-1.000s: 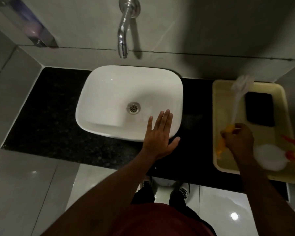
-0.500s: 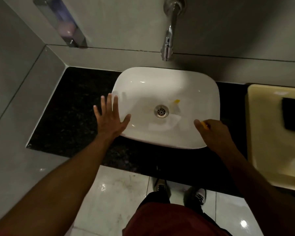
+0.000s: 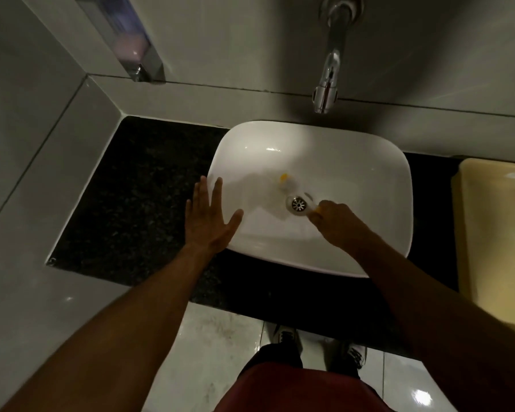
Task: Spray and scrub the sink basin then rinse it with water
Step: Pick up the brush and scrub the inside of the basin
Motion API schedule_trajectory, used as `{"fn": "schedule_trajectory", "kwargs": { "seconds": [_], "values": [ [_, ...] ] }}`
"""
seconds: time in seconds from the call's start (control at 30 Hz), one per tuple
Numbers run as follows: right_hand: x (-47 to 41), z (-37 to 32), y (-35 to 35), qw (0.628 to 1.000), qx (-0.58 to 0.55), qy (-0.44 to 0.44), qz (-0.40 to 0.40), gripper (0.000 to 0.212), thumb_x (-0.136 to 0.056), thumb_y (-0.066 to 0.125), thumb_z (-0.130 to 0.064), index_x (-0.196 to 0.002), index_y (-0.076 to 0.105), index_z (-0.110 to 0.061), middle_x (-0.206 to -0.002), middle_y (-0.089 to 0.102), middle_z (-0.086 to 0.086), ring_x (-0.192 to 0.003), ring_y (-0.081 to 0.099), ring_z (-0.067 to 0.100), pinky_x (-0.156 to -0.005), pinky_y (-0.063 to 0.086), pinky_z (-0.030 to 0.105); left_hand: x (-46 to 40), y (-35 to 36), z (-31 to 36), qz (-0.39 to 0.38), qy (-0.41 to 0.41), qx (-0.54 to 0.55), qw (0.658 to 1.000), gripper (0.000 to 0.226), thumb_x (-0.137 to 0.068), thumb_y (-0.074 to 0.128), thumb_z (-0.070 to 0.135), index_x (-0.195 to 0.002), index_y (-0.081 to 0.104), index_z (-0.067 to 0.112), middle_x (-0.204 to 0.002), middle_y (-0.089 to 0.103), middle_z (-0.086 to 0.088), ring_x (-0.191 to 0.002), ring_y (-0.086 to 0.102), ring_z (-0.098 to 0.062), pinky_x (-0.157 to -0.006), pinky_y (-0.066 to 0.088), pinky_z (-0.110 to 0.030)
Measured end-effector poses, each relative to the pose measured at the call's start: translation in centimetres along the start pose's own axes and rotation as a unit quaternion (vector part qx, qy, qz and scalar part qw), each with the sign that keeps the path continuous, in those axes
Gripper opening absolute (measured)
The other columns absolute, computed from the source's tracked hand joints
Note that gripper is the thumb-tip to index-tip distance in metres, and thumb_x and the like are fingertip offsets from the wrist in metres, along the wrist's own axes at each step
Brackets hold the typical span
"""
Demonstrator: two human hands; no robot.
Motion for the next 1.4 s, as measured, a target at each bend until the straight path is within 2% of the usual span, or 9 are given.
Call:
{"fn": "schedule_trajectory", "kwargs": {
  "seconds": [0.13,0.27,0.37,0.47,0.83,0.97,1.13,1.23,1.4],
  "values": [
    [0.3,-1.2,0.6,0.999,-0.019,-0.017,-0.031,0.039,-0.101,0.043,-0.046,-0.097,0.054,-0.009,-0.086,0.059,0.017,-0.062,0.055,0.027,-0.047,0.039,0.029,0.2,-0.2,0.0,0.007,0.003,0.012,1.000,0.089,-0.087,0.030,0.074,-0.156,-0.010,0.035,-0.167,-0.010,-0.007,-0.153,-0.002,-0.028,-0.123,0.008,-0.052],
    [-0.1,-1.7,0.4,1.000,-0.018,-0.011,-0.004,0.042,-0.103,0.042,-0.039,-0.114,0.059,-0.002,-0.094,0.067,0.025,-0.077,0.064,0.038,-0.052,0.039,0.030,0.2,-0.3,0.1,0.012,0.001,0.029,0.999,0.090,-0.084,0.025,0.079,-0.155,-0.012,0.038,-0.167,-0.010,-0.006,-0.154,-0.002,-0.027,-0.123,0.007,-0.050],
    [-0.3,-1.3,1.2,0.998,-0.040,0.019,-0.051,0.039,-0.098,0.044,-0.050,-0.098,0.055,-0.012,-0.072,0.057,0.009,-0.047,0.056,0.020,-0.034,0.037,0.022,0.3,-0.3,0.2,0.013,0.003,0.028,1.000,0.091,-0.082,0.022,0.082,-0.155,-0.014,0.039,-0.167,-0.011,-0.006,-0.154,-0.002,-0.027,-0.123,0.007,-0.050],
    [-0.8,-0.6,0.2,0.999,-0.003,0.017,-0.033,0.038,-0.099,0.046,-0.044,-0.105,0.058,-0.008,-0.076,0.057,0.006,-0.052,0.051,0.013,-0.041,0.035,0.024,0.3,-0.2,0.1,0.009,0.002,0.022,1.000,0.092,-0.082,0.020,0.083,-0.154,-0.016,0.040,-0.167,-0.012,-0.006,-0.154,-0.002,-0.028,-0.123,0.006,-0.051],
    [-1.4,0.4,0.1,0.995,0.090,-0.026,-0.042,0.041,-0.097,0.049,-0.043,-0.103,0.060,-0.005,-0.103,0.067,0.021,-0.083,0.060,0.032,-0.065,0.041,0.032,0.4,0.2,0.4,0.011,0.000,0.031,0.999,0.092,-0.081,0.020,0.084,-0.155,-0.014,0.040,-0.167,-0.009,-0.007,-0.154,0.002,-0.029,-0.123,0.008,-0.052],
    [-1.7,0.6,0.6,0.993,0.074,-0.026,-0.089,0.035,-0.097,0.048,-0.044,-0.091,0.058,-0.011,-0.081,0.064,0.007,-0.061,0.059,0.019,-0.046,0.039,0.024,0.2,-0.4,0.1,0.020,0.000,0.024,1.000,0.093,-0.081,0.019,0.085,-0.156,-0.012,0.039,-0.167,-0.008,-0.007,-0.153,0.004,-0.029,-0.122,0.010,-0.052],
    [-2.1,2.6,-2.9,0.995,0.096,0.020,0.018,0.042,-0.095,0.048,-0.048,-0.101,0.059,-0.007,-0.103,0.064,0.021,-0.096,0.061,0.040,-0.077,0.049,0.040,0.4,-0.3,0.2,0.015,-0.001,0.017,1.000,0.093,-0.081,0.019,0.084,-0.156,-0.011,0.037,-0.167,-0.009,-0.007,-0.153,0.004,-0.029,-0.122,0.010,-0.053],
    [-1.4,3.1,-3.6,0.995,0.085,0.039,0.040,0.035,-0.093,0.048,-0.049,-0.086,0.051,-0.014,-0.091,0.060,0.017,-0.084,0.059,0.036,-0.070,0.046,0.038,0.3,-0.4,0.1,0.015,0.001,0.020,1.000,0.093,-0.081,0.019,0.084,-0.156,-0.010,0.037,-0.167,-0.008,-0.008,-0.153,0.004,-0.030,-0.122,0.010,-0.053],
    [0.7,5.2,-3.9,0.993,0.064,0.099,-0.016,0.037,-0.095,0.047,-0.045,-0.091,0.051,-0.009,-0.083,0.054,0.009,-0.077,0.055,0.030,-0.066,0.051,0.040,0.3,-0.7,0.3,0.031,0.007,0.036,0.999,0.092,-0.084,0.026,0.080,-0.157,-0.005,0.033,-0.167,0.000,-0.012,-0.152,0.011,-0.033,-0.121,0.015,-0.057]
  ]
}}
Point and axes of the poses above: each hand's wrist, its own x-axis away from the middle knuckle, its own y-axis out of the palm, z = x × y, the point moved 10 cm from there along -x, towards the middle knuckle
